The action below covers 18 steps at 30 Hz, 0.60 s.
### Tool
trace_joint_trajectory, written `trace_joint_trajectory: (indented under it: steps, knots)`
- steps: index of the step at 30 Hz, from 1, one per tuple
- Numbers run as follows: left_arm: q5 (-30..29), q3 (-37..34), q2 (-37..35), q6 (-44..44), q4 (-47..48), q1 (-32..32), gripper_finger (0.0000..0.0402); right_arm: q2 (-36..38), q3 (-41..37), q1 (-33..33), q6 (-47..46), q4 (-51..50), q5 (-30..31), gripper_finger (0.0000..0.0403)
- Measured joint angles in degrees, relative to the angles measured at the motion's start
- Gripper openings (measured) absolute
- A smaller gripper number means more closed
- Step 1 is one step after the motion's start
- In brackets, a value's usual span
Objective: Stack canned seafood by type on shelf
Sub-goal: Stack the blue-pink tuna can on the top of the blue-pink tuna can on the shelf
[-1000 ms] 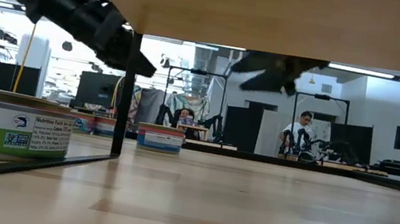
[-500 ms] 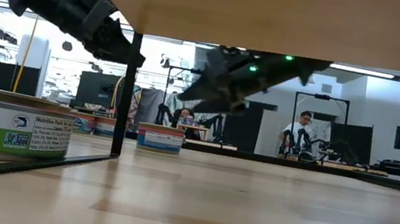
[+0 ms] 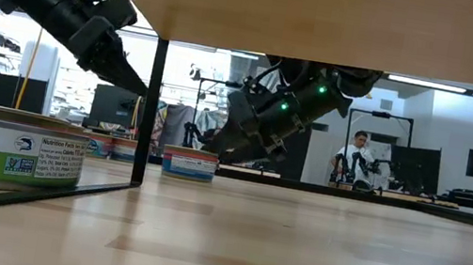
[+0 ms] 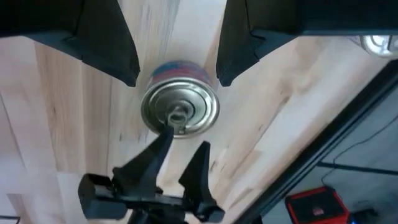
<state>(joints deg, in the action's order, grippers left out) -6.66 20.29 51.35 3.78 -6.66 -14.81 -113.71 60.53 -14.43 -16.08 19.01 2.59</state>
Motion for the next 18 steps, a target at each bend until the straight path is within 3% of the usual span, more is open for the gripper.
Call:
trace_joint_trajectory:
  steps: [18]
  knots:
    - [0.0, 0.0, 0.0, -1.6, 0.9, 0.0, 0.0205, 0.5, 0.3, 0.0, 3.4, -13.6, 0.1, 0.029]
